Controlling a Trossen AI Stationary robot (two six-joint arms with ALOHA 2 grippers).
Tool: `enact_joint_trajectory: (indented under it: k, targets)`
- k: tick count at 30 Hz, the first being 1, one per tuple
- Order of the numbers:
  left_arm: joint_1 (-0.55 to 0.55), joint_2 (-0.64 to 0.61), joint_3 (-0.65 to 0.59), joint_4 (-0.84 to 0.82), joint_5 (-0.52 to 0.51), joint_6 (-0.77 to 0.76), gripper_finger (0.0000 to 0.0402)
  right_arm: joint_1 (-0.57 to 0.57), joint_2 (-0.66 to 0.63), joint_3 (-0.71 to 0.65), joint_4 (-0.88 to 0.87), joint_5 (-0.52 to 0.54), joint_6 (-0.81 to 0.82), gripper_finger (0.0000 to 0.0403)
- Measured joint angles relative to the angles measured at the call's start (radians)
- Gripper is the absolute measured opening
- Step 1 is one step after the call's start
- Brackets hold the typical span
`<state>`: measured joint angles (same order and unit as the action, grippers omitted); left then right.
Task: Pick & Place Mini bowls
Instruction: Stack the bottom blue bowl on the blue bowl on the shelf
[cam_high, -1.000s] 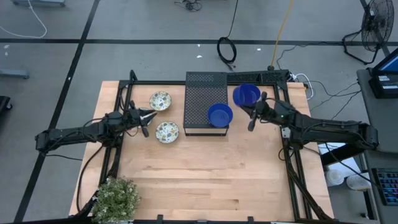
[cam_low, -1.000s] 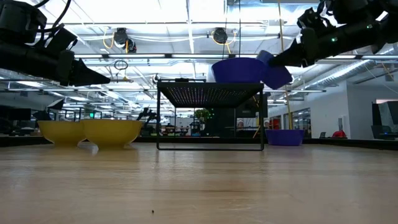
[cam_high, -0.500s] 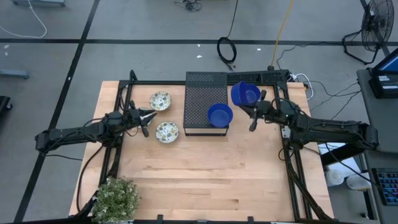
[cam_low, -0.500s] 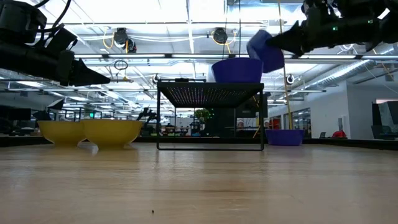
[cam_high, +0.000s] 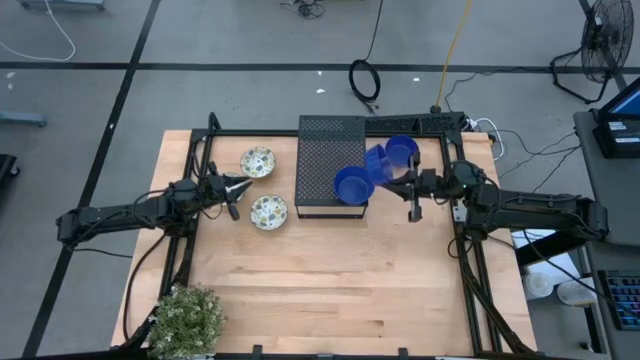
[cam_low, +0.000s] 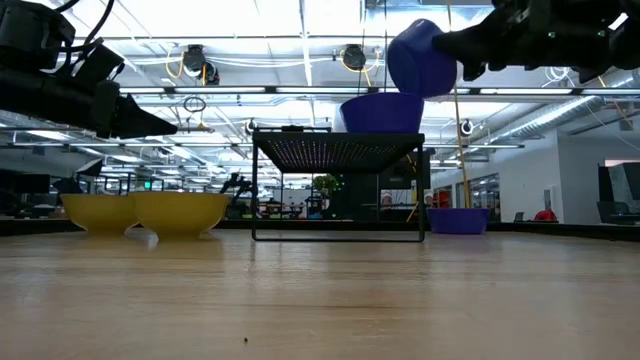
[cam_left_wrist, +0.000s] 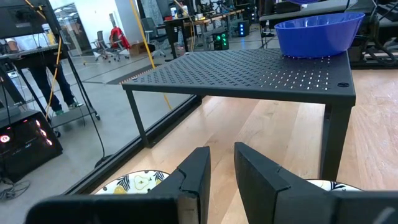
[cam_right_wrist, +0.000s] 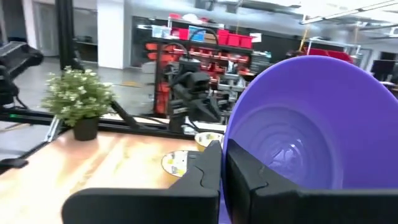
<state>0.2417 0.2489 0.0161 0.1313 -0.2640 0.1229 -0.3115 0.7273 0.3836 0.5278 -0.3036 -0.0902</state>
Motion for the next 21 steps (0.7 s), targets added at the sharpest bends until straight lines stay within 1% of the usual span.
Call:
enact_joint_trajectory:
  k: [5,12,21]
  targets:
    - [0.000,0.000,0.000,0.000,0.000,0.000,0.0077,0.000,0.002,0.000,0.026,-0.070,0.014,0.0000]
    - [0.000,0.000,0.000,0.000,0.000,0.000,0.0077,0.008,0.032,0.000,0.144,-0.068,0.052,0.0000]
    - [0.000,0.000,0.000,0.000,0.000,0.000,0.0077,0.042,0.064,0.000,0.174,-0.067,0.047,0.0000]
